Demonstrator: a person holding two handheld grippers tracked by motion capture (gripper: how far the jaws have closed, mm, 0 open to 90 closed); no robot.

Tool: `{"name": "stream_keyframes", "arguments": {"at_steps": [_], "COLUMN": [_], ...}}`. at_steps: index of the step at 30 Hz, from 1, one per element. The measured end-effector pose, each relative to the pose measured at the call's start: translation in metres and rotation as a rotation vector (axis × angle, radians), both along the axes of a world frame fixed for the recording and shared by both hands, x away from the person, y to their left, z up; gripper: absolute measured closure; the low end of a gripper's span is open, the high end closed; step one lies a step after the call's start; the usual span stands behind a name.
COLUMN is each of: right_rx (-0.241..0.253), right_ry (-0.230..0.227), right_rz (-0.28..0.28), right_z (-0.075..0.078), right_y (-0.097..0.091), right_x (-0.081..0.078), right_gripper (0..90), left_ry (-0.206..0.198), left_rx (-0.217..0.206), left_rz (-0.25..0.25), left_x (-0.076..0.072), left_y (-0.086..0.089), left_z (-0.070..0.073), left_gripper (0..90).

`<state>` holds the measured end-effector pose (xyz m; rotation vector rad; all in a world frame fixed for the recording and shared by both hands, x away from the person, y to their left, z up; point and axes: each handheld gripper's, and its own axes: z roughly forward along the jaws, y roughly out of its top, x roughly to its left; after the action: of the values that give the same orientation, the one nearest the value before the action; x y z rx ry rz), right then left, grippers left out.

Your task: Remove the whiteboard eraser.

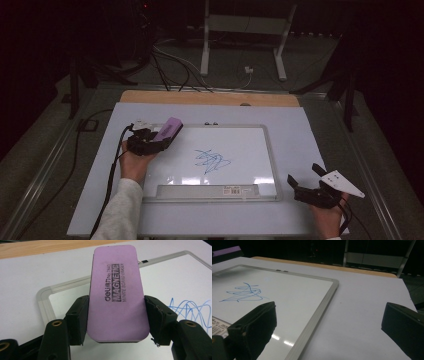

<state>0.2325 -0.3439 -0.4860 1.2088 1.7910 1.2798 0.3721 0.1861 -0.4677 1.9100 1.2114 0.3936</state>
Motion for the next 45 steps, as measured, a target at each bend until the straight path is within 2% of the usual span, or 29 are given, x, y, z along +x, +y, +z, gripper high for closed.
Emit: {"name": "stream_keyframes", "arguments": {"at_steps": [25, 45], "right_rx": [0.000, 0.000], "right_ry": [0.000, 0.005], "right_rz": [0.001, 0.002], "right_z": [0.000, 0.000], "right_y": [0.000, 0.001], "right_x": [0.000, 0.000], "right_gripper": [0.1, 0.1], "left_ry": [-0.014, -0.018], "left_rx": [0.022, 0.056], "left_rz": [-0.081, -0.140], "left_x": [-0.009, -0.016], "left_y": [-0.024, -0.043], "left_z": [0.004, 0.003], "left_gripper": [41.5, 41.5]}}
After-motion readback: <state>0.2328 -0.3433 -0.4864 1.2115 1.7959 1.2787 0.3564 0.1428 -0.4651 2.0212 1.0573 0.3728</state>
